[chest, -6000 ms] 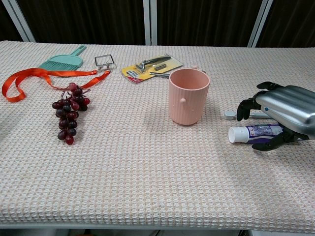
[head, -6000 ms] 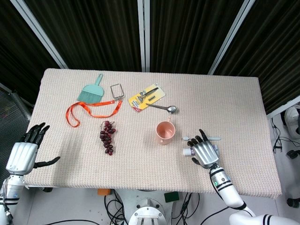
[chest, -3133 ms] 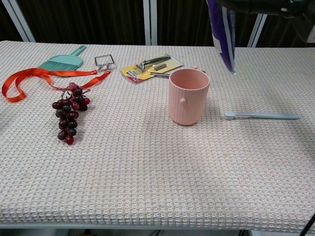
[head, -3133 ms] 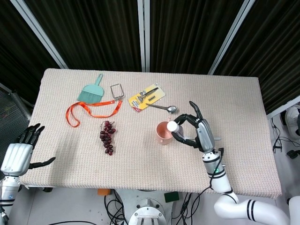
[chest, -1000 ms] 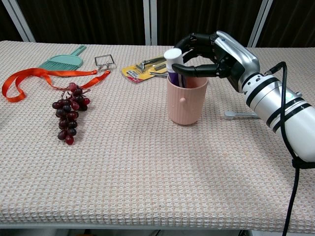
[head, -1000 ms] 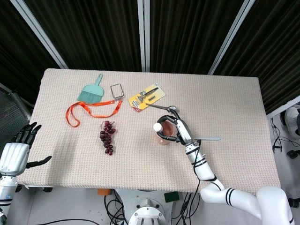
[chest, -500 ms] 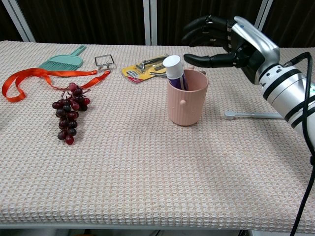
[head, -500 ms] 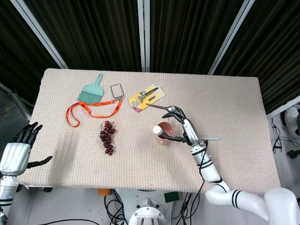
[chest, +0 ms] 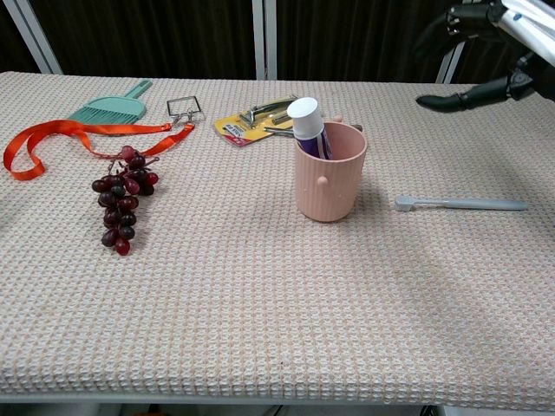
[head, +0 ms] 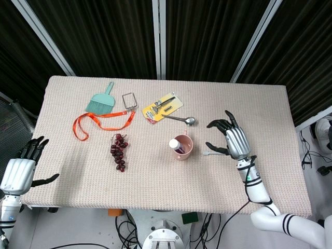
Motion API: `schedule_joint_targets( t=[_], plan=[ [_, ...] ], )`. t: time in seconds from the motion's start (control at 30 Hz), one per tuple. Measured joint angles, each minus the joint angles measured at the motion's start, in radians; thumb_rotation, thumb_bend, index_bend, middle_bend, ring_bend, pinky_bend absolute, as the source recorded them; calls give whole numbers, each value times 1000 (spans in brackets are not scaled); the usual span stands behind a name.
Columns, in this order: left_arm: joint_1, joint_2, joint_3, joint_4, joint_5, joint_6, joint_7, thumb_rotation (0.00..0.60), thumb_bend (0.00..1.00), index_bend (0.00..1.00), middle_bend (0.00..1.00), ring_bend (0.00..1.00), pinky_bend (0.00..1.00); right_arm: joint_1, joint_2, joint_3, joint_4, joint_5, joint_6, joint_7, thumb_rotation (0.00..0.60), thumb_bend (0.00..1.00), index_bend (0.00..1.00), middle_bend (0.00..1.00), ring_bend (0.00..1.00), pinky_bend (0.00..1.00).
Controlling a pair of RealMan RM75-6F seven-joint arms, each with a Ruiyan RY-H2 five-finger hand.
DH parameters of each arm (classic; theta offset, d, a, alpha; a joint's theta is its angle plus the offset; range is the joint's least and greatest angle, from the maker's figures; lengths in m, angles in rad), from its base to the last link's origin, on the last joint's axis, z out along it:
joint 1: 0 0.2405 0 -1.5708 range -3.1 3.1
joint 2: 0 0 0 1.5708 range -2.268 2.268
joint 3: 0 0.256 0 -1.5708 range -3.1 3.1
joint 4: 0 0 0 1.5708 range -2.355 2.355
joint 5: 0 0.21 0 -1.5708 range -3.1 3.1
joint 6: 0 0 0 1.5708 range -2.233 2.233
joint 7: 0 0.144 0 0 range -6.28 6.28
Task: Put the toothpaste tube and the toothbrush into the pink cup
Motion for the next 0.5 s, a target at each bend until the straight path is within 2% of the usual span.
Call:
schedule_joint_targets(
  t=[0.17,0.27,0.37,0.5],
  plan=[
    [-2,-4,3,2,4,-3,3,441,0,89,45,63,254,-29,49,-26,-36,137,-86,-322,600,444,440,330,223,0],
    [-3,-2,3,1,3,-4,3,439,0,90,45,63,254,-37,51,-36,-40,218,-128,-453,600,445,481,283,145,0],
    [-3,-3,3,3,1,-6,2,440,0,90,45,63,254,-38,33,-43,-39,271,-164,-531,600,445,509,240,95,0],
    [-3,-5,3,7,-1,-10,-2,436,0,90,45,63,254,-32,-4,-46,-29,283,-180,-556,600,446,534,214,64,0]
  ],
)
